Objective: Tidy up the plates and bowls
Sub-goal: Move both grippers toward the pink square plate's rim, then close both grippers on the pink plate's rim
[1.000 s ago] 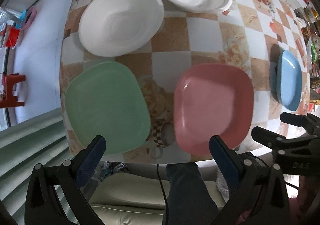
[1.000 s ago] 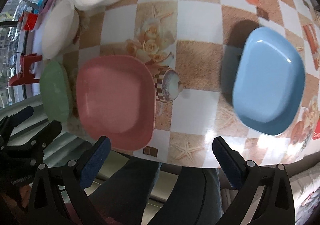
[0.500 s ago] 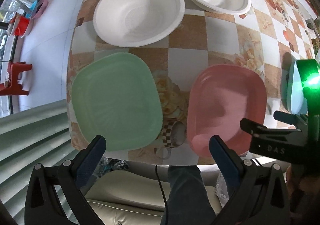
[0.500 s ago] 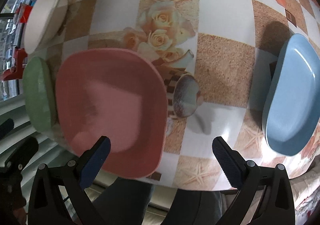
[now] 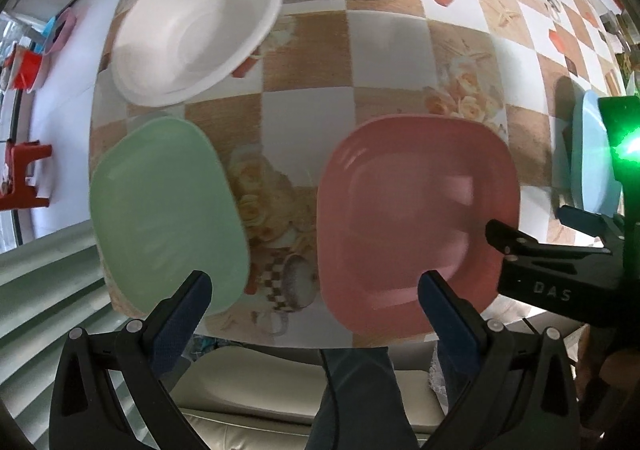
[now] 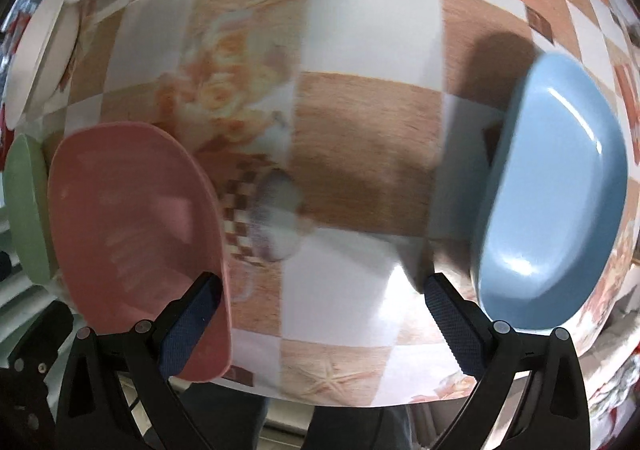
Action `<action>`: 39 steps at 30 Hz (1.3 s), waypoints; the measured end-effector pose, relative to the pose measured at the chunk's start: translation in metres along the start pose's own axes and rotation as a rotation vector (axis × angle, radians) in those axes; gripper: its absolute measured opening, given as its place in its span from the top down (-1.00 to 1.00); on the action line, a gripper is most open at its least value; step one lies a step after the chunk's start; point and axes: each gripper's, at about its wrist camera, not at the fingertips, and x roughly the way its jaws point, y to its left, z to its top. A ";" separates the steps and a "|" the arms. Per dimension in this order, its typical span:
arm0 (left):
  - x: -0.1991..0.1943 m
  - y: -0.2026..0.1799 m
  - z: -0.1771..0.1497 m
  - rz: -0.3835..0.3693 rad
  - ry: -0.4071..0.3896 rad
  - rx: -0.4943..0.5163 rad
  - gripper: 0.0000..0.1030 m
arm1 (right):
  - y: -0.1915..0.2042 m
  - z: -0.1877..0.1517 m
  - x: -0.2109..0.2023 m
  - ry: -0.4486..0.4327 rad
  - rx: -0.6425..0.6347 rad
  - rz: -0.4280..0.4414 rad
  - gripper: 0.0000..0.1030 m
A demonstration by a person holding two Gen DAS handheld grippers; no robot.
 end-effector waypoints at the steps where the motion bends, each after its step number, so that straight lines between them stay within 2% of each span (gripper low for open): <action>1: 0.001 -0.003 0.001 0.002 0.001 0.005 -1.00 | -0.007 -0.001 -0.002 0.001 0.006 -0.002 -0.98; 11: 0.007 -0.046 0.015 -0.006 -0.008 0.065 -1.00 | -0.092 -0.015 -0.021 -0.014 0.069 -0.031 -0.98; 17: 0.025 -0.053 0.017 -0.038 0.003 0.034 -1.00 | -0.134 -0.024 -0.020 -0.004 0.066 0.005 -0.98; 19: 0.033 -0.046 0.020 -0.045 0.001 0.013 -0.99 | -0.132 -0.027 -0.022 -0.011 0.031 -0.011 -0.98; 20: 0.035 -0.044 0.021 -0.044 -0.001 0.004 -0.99 | -0.116 -0.032 -0.020 -0.015 0.017 -0.014 -0.98; 23: 0.034 -0.038 0.030 -0.033 -0.016 -0.012 -0.99 | -0.120 -0.030 -0.022 -0.019 0.000 -0.018 -0.98; 29: 0.029 -0.053 0.055 -0.006 -0.052 0.075 -1.00 | -0.145 -0.017 -0.013 -0.010 0.052 -0.004 -0.98; 31: 0.029 -0.058 0.063 -0.011 -0.047 0.082 -1.00 | -0.146 -0.014 -0.002 -0.011 0.063 0.001 -0.98; 32: 0.038 -0.050 0.056 -0.030 -0.042 0.075 -1.00 | -0.145 -0.013 0.001 -0.012 0.062 -0.001 -0.98; 33: 0.042 -0.044 0.056 -0.056 -0.032 0.058 -1.00 | -0.130 -0.016 0.002 -0.013 0.064 -0.004 -0.99; 35: 0.047 -0.033 0.059 -0.110 -0.006 0.010 -1.00 | -0.135 -0.018 0.002 -0.020 0.070 0.001 -1.00; 37: 0.046 -0.034 0.062 -0.102 0.002 0.005 -1.00 | -0.128 -0.025 -0.002 -0.015 0.071 -0.001 -1.00; 39: 0.046 -0.033 0.064 -0.106 0.019 0.002 -1.00 | -0.092 -0.018 0.002 0.002 0.072 -0.003 -1.00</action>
